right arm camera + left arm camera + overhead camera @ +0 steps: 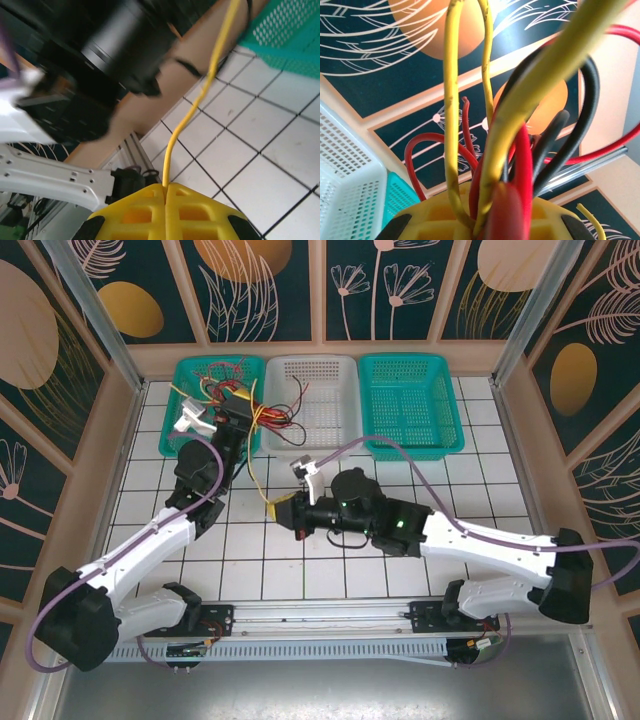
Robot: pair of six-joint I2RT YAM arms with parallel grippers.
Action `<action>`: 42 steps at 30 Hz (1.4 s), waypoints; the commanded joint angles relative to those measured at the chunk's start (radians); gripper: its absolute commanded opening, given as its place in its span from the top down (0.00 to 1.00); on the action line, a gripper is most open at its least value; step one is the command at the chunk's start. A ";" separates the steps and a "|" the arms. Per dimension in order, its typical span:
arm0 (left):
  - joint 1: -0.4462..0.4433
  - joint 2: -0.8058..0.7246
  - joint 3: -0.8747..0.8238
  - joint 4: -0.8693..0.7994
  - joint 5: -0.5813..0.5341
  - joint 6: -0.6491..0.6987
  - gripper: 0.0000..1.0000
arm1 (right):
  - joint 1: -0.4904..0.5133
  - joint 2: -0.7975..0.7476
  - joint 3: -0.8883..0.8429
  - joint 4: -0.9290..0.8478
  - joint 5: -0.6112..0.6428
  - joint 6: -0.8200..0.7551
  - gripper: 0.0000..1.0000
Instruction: Untangle the cables
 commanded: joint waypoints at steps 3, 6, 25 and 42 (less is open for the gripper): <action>0.016 -0.024 -0.111 0.055 -0.009 0.016 1.00 | -0.050 -0.109 0.161 -0.141 0.131 -0.141 1.00; 0.016 -0.037 -0.146 0.057 0.029 0.044 1.00 | -0.105 -0.115 0.251 -0.191 0.136 -0.170 1.00; 0.020 -0.262 -0.350 0.020 0.037 -0.069 1.00 | -0.902 -0.243 0.249 -0.449 0.188 -0.044 1.00; 0.028 -0.244 -0.240 -0.162 0.180 0.022 1.00 | -1.085 -0.228 0.194 -0.359 -0.328 -0.050 0.69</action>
